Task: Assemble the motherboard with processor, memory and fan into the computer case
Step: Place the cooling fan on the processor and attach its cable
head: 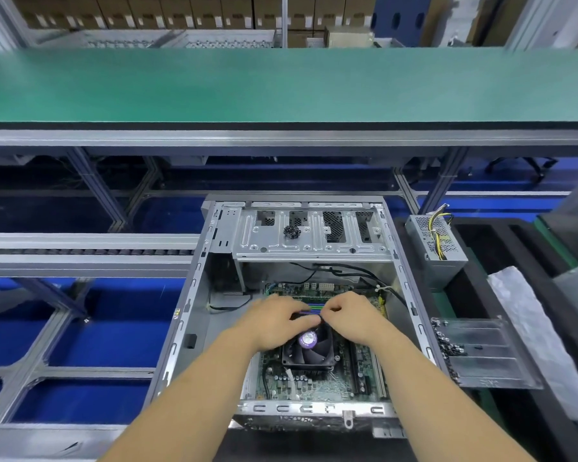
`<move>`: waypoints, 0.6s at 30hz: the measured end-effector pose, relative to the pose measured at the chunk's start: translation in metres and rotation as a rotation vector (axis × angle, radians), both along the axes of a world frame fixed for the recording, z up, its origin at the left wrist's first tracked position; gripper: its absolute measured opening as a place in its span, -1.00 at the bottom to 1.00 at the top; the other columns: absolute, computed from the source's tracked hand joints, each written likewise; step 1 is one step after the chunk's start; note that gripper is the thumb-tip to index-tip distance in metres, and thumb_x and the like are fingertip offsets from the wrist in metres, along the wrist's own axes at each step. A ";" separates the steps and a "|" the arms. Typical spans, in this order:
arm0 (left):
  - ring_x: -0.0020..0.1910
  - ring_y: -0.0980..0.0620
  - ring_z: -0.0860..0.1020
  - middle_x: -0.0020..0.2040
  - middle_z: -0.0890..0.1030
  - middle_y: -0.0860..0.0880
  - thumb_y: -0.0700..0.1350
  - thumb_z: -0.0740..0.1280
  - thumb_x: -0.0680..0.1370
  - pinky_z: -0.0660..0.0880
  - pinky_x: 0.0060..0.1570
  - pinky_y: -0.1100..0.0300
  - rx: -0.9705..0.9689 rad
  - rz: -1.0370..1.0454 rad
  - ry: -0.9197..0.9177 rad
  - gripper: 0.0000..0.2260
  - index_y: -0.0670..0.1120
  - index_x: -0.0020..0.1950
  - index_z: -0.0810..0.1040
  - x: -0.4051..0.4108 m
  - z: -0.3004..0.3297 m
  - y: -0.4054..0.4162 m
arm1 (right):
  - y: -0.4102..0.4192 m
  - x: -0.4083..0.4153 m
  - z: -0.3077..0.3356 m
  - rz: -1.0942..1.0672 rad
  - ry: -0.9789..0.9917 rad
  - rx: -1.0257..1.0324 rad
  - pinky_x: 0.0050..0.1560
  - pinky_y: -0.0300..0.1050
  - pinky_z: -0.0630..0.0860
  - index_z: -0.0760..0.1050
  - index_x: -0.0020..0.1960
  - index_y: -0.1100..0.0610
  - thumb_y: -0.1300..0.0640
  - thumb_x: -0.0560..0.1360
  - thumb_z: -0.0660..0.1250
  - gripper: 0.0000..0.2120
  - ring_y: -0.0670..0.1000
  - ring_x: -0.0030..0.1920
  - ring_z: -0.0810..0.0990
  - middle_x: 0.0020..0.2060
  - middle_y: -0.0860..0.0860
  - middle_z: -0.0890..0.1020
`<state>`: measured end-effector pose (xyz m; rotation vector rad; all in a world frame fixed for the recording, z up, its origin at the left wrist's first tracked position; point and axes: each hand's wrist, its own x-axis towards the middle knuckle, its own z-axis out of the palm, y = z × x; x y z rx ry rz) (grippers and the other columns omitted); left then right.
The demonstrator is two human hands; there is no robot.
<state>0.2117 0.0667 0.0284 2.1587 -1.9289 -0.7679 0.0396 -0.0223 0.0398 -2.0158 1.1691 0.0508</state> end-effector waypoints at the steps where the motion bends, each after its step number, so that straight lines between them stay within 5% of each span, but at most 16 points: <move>1: 0.15 -0.01 0.46 0.11 0.59 0.06 0.43 0.07 0.51 0.36 0.17 -0.01 0.003 -0.045 -0.059 -0.49 0.16 0.20 0.55 -0.003 0.002 -0.001 | -0.001 0.000 0.000 -0.023 0.011 -0.023 -0.29 -0.07 0.16 0.29 -0.39 0.10 0.08 0.54 0.24 -0.66 0.02 -0.37 0.23 -0.46 0.00 0.31; 6: 0.39 -0.10 0.26 0.43 0.33 -0.01 0.63 0.14 0.25 0.16 0.36 -0.12 0.093 -0.219 -0.269 0.06 0.00 0.56 0.14 -0.022 -0.003 0.001 | -0.003 -0.002 -0.001 -0.117 0.055 -0.119 -0.30 -0.08 0.24 0.25 -0.37 0.08 0.10 0.56 0.20 -0.67 0.06 -0.37 0.30 -0.43 0.04 0.38; 18: 0.42 -0.17 0.16 0.49 0.18 -0.03 0.60 0.25 0.23 0.13 0.38 -0.20 0.143 -0.235 -0.281 0.07 0.03 0.55 0.05 -0.026 -0.009 -0.001 | -0.003 0.004 -0.007 -0.022 0.087 -0.132 -0.32 -0.06 0.31 0.32 -0.37 0.11 0.08 0.59 0.21 -0.64 0.07 -0.35 0.39 -0.43 0.04 0.47</move>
